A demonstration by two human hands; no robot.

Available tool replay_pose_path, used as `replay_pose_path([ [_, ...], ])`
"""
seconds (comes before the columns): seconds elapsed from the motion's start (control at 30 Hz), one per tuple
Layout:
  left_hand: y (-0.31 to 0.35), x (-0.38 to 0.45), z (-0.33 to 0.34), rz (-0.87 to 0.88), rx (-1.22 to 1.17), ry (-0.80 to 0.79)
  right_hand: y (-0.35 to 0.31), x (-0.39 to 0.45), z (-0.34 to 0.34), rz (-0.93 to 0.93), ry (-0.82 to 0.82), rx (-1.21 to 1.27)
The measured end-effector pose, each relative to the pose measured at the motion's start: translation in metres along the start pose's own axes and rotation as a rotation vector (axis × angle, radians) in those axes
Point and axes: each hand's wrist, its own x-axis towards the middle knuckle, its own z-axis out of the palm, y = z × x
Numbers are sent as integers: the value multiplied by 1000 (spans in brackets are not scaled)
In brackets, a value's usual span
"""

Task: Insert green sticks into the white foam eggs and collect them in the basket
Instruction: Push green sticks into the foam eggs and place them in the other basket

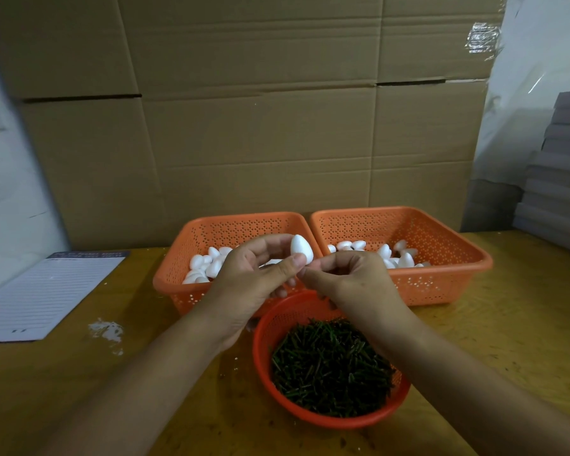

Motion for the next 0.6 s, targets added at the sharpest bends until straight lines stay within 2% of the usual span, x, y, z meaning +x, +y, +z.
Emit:
replay_pose_path([
  [0.23, -1, 1, -4, -26, 20, -59, 2, 2, -2, -34, -17, -55],
  [0.6, -2, 1, -2, -60, -67, 36, 6, 6, -3, -28, 0, -27],
])
